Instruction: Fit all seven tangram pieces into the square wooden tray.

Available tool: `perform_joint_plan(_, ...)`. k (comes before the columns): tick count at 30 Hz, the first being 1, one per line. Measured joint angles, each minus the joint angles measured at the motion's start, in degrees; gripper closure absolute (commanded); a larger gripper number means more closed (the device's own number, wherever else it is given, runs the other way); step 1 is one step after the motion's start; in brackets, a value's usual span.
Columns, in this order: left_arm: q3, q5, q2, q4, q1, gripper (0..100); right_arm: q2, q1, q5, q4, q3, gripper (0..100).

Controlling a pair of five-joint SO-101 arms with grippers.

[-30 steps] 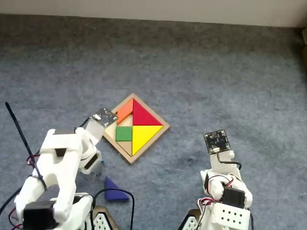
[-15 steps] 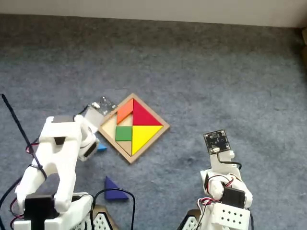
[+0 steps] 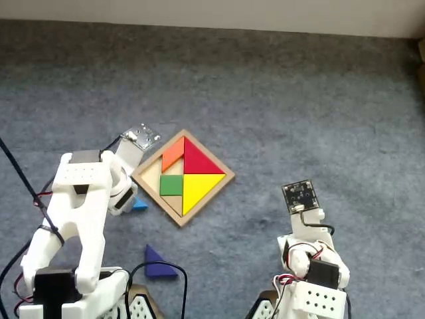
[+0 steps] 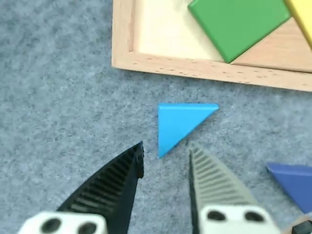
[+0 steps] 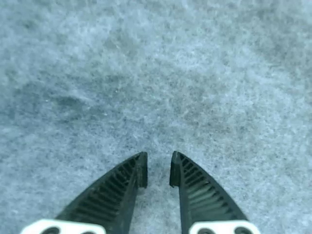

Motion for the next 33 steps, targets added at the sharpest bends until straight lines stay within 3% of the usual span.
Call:
perform_joint_plan(13, 3.60, 0.00, 0.53, -7.21, 7.56, 79, 0.00, 0.00, 0.00, 0.00, 0.00, 90.8)
perform_joint_plan(22, 5.36, 0.00, 3.34, -10.20, 7.91, 79, 0.00, 0.00, 0.00, 0.00, 0.00, 90.8)
perform_joint_plan(33, -11.25, 0.26, 21.10, 0.26, 7.56, 86, 0.00, 0.00, 0.00, 0.00, 0.00, 90.8)
